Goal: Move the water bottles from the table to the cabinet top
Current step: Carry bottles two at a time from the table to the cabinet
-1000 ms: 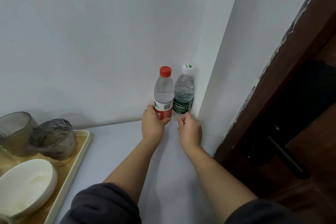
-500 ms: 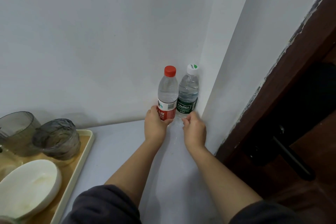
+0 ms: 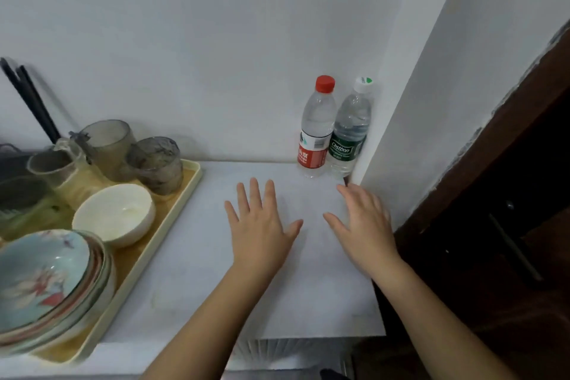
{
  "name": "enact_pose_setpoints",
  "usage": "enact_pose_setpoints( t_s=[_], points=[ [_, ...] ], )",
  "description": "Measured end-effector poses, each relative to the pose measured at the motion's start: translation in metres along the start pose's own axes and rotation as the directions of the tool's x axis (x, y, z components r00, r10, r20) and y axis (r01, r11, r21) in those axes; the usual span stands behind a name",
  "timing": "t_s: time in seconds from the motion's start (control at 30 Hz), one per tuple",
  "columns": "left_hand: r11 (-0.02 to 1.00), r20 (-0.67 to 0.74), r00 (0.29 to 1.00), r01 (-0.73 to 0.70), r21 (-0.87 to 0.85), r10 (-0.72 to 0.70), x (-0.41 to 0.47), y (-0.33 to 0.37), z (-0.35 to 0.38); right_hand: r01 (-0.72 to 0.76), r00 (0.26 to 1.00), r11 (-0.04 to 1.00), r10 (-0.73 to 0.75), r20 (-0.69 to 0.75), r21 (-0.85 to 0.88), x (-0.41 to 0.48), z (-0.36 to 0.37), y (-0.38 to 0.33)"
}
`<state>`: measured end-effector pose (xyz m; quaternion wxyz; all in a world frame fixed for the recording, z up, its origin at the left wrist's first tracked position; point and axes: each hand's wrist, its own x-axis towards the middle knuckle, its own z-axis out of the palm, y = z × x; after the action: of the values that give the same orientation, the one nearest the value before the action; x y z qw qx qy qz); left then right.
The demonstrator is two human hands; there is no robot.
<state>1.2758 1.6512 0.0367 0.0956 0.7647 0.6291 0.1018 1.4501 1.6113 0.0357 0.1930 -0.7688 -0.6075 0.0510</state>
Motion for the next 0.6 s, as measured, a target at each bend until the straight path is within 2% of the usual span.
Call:
enact_pose_setpoints(
  t_s=[0.1, 0.27, 0.4, 0.6],
  points=[
    [0.993, 0.001, 0.995, 0.099, 0.065, -0.099, -0.041, -0.015, -0.001, 0.033, 0.984, 0.999, -0.025, 0.176, -0.04, -0.017, 0.001, -0.007],
    [0.955, 0.018, 0.96, 0.276, 0.11, -0.279, -0.117, -0.037, 0.002, 0.202, 0.894, 0.975, -0.222, 0.39, 0.092, -0.051, 0.012, -0.037],
    [0.911, -0.004, 0.913, 0.408, 0.061, -0.409, -0.179, -0.054, -0.002, 0.376, 0.789, 0.908, -0.417, 0.451, 0.183, -0.083, 0.017, -0.066],
    [0.779, -0.003, 0.779, 0.627, -0.003, -0.627, -0.263, -0.069, -0.001, 0.585, 0.592, 0.738, -0.672, 0.445, 0.337, -0.13, 0.034, -0.096]
  ],
)
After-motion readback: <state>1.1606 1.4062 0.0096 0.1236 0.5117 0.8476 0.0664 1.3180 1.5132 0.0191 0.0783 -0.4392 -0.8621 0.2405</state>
